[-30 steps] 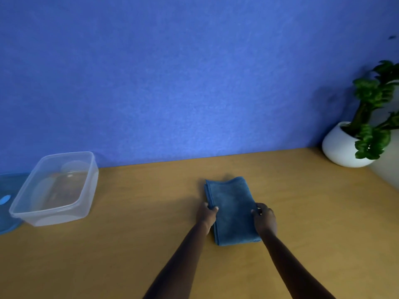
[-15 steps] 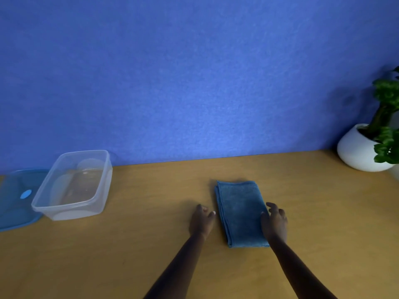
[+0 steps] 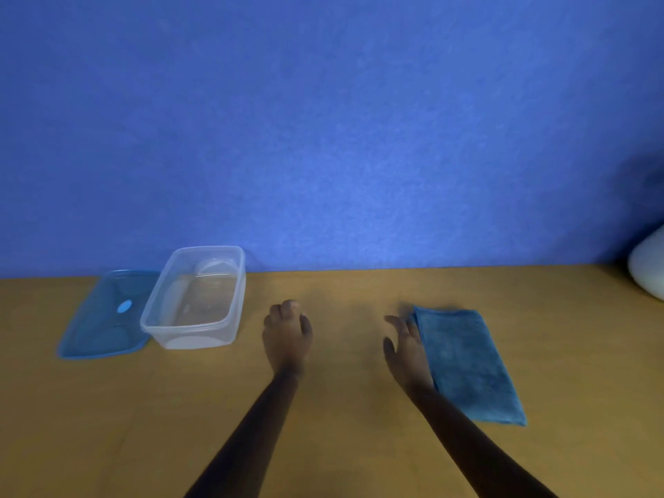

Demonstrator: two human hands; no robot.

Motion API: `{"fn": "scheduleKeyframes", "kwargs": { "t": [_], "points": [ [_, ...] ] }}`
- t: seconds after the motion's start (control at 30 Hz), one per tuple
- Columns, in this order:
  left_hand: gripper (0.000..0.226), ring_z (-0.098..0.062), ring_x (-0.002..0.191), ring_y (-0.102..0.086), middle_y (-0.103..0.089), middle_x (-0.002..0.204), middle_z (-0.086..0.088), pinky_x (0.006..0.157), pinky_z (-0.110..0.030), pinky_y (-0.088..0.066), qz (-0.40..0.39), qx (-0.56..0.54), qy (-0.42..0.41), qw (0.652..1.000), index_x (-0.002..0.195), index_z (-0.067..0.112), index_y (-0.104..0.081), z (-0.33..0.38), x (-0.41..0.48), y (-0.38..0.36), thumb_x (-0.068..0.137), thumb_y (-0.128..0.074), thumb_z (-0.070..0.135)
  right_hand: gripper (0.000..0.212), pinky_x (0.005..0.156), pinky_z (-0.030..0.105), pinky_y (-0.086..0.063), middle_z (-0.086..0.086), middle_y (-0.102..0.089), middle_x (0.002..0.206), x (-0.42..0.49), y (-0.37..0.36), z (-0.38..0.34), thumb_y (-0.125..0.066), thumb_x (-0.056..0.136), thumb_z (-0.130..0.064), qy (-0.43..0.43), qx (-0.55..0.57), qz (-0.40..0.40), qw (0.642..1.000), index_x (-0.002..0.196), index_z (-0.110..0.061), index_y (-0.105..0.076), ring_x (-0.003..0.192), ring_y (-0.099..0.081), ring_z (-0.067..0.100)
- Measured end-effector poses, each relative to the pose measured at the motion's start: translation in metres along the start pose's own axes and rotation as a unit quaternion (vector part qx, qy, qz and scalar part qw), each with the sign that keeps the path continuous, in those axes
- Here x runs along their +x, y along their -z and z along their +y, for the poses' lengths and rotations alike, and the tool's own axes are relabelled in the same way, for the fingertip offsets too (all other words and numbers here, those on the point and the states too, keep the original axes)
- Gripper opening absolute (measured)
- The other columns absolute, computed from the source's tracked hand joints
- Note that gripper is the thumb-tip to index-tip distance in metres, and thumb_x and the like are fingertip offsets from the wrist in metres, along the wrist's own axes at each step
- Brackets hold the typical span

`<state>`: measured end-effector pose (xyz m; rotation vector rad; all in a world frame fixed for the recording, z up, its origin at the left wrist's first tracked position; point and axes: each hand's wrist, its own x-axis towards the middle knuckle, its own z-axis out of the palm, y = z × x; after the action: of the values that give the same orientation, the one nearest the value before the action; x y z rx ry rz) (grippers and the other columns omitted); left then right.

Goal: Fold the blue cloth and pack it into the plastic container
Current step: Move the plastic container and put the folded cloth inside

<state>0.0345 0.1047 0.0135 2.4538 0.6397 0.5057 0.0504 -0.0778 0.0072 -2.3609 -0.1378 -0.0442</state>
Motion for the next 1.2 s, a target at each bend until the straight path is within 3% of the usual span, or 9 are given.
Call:
{"fn": "scheduleKeyframes", "kwargs": {
  "t": [0.17,0.33,0.57,0.7,0.8,0.87,0.93,1.07,1.2],
  "points": [
    [0.032,-0.043,0.101,-0.059,-0.062,0.108,-0.029,0.086,-0.048,-0.050,0.119,0.014,-0.020,0.993,0.113,-0.006,-0.058,-0.050,0.030,0.045,0.083,-0.059,0.005,0.044,0.102,0.030,-0.040,0.010,-0.039,0.144,0.008,-0.043,-0.051,-0.046,0.095,-0.016,0.027,0.039,-0.067,0.997,0.138,-0.012,-0.039,0.129,-0.044,0.024],
    [0.039,-0.048,0.113,-0.052,-0.056,0.119,-0.035,0.096,-0.054,-0.044,0.155,0.017,0.019,0.988,0.120,-0.012,-0.052,-0.107,0.065,0.082,0.084,-0.056,0.002,0.046,0.107,0.032,-0.036,0.007,-0.036,0.149,0.018,-0.091,-0.103,-0.043,0.097,-0.023,0.026,0.080,-0.127,0.988,0.142,-0.014,-0.034,0.134,-0.040,0.024],
    [0.050,-0.046,0.132,-0.036,-0.037,0.143,-0.033,0.110,-0.051,-0.030,0.106,-0.148,0.213,0.960,0.139,-0.010,-0.030,-0.170,0.087,0.110,0.094,-0.043,0.008,0.055,0.113,0.033,-0.025,0.011,-0.025,0.156,0.031,-0.142,-0.160,-0.039,0.098,-0.029,-0.033,0.087,-0.237,0.967,0.146,-0.008,-0.021,0.142,-0.027,0.026],
    [0.031,-0.042,0.109,-0.054,-0.056,0.106,-0.028,0.094,-0.047,-0.041,0.028,-0.302,0.317,0.899,0.112,-0.015,-0.051,-0.187,0.092,0.112,0.096,-0.036,0.007,0.052,0.104,0.030,-0.034,0.015,-0.031,0.152,0.036,-0.157,-0.176,-0.036,0.098,-0.026,-0.100,0.121,-0.273,0.949,0.143,-0.002,-0.028,0.135,-0.038,0.027],
    [0.032,-0.016,0.062,-0.040,-0.041,0.070,-0.006,0.065,-0.031,-0.035,0.000,-0.337,0.288,0.896,0.070,0.012,-0.047,-0.186,0.087,0.108,0.099,-0.034,0.013,0.040,0.079,0.026,-0.040,0.012,-0.051,0.115,0.038,-0.164,-0.180,-0.038,0.096,-0.017,-0.141,0.187,-0.287,0.929,0.128,0.005,-0.048,0.099,-0.045,0.020],
    [0.022,-0.018,0.065,-0.038,-0.042,0.075,-0.008,0.065,-0.029,-0.033,0.005,-0.381,0.283,0.880,0.079,0.008,-0.047,-0.186,0.086,0.105,0.098,-0.037,0.011,0.025,0.084,0.025,-0.036,0.007,-0.043,0.107,0.037,-0.167,-0.181,-0.039,0.096,-0.010,-0.160,0.216,-0.303,0.914,0.105,-0.002,-0.060,0.098,-0.039,0.016],
    [0.009,-0.021,0.081,-0.045,-0.047,0.089,-0.013,0.074,-0.032,-0.035,0.006,-0.395,0.278,0.876,0.096,0.007,-0.049,-0.183,0.085,0.103,0.095,-0.040,0.005,0.024,0.087,0.031,-0.039,0.021,-0.052,0.111,0.036,-0.166,-0.181,-0.041,0.095,-0.005,-0.184,0.251,-0.290,0.905,0.078,-0.011,-0.058,0.099,-0.045,0.022],
    [0.012,-0.022,0.074,-0.045,-0.047,0.081,-0.014,0.061,-0.028,-0.035,0.001,-0.415,0.279,0.866,0.100,0.006,-0.050,-0.177,0.083,0.100,0.093,-0.042,0.000,0.031,0.103,0.057,-0.037,0.039,-0.049,0.128,0.032,-0.157,-0.176,-0.045,0.092,-0.003,-0.175,0.292,-0.255,0.905,0.114,0.018,-0.052,0.120,-0.049,0.049],
    [0.014,-0.014,0.060,-0.038,-0.044,0.082,-0.012,0.057,-0.024,-0.031,0.006,-0.443,0.274,0.853,0.101,0.006,-0.049,-0.161,0.079,0.093,0.092,-0.042,-0.001,0.032,0.082,0.031,-0.042,0.023,-0.061,0.116,0.032,-0.142,-0.160,-0.046,0.094,-0.009,-0.142,0.288,-0.241,0.916,0.120,0.008,-0.055,0.097,-0.055,0.024]
  ]
}}
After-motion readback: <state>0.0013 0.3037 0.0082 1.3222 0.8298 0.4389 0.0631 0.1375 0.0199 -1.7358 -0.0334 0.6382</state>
